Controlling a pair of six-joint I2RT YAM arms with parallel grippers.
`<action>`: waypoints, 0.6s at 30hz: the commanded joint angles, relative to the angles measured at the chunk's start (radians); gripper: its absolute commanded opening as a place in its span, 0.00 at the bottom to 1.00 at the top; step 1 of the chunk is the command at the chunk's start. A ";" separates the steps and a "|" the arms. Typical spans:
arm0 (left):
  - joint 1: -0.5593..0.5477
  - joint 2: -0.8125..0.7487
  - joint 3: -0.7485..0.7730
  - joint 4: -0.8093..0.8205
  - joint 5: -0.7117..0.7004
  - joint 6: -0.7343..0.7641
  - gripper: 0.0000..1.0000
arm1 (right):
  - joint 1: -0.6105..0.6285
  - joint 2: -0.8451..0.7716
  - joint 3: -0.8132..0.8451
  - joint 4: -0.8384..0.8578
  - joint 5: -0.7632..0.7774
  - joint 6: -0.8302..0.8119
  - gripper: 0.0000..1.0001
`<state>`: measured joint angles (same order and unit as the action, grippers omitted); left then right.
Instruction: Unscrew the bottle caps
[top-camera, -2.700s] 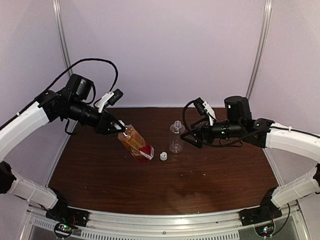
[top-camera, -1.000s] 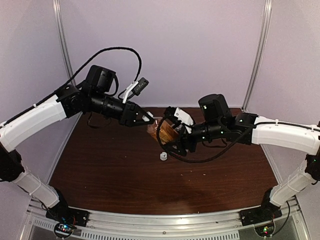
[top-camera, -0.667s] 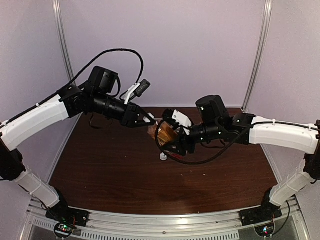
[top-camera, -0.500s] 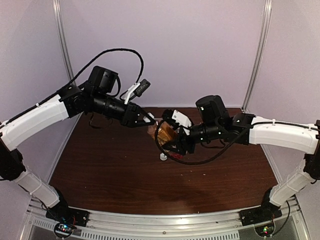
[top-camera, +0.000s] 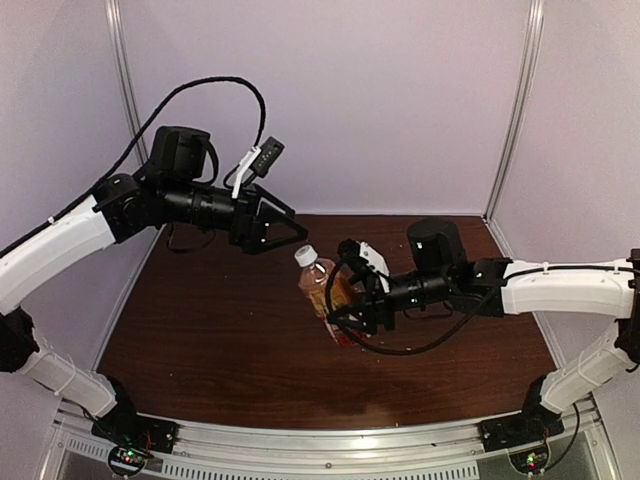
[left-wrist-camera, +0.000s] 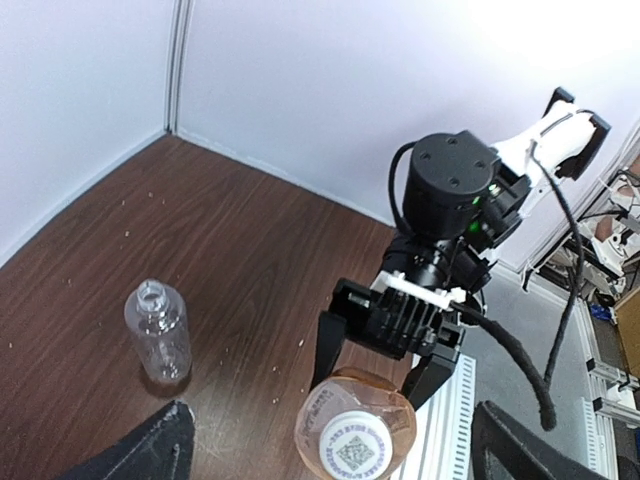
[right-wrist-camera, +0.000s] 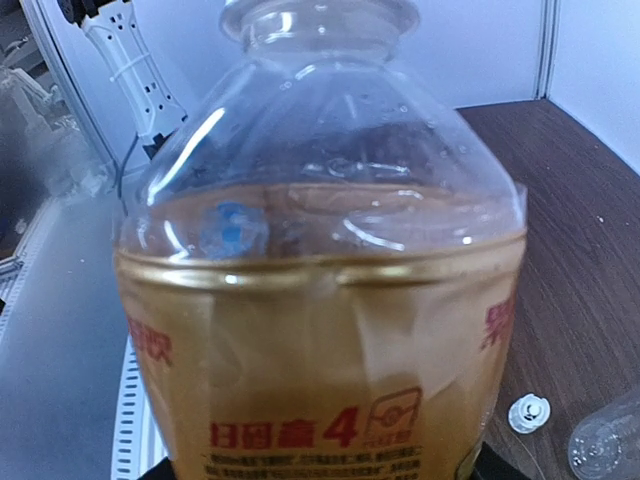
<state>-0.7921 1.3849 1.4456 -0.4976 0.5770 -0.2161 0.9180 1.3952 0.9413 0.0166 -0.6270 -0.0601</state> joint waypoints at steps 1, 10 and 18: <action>-0.001 -0.058 -0.079 0.240 0.103 0.003 0.98 | -0.008 -0.052 -0.060 0.271 -0.125 0.141 0.43; -0.001 -0.032 -0.148 0.516 0.231 -0.021 0.91 | -0.032 -0.055 -0.130 0.483 -0.187 0.266 0.41; -0.002 0.089 -0.074 0.586 0.329 -0.046 0.71 | -0.059 -0.038 -0.138 0.551 -0.224 0.297 0.39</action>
<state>-0.7921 1.4189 1.3167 -0.0139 0.8280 -0.2424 0.8749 1.3605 0.8158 0.4759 -0.8104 0.2024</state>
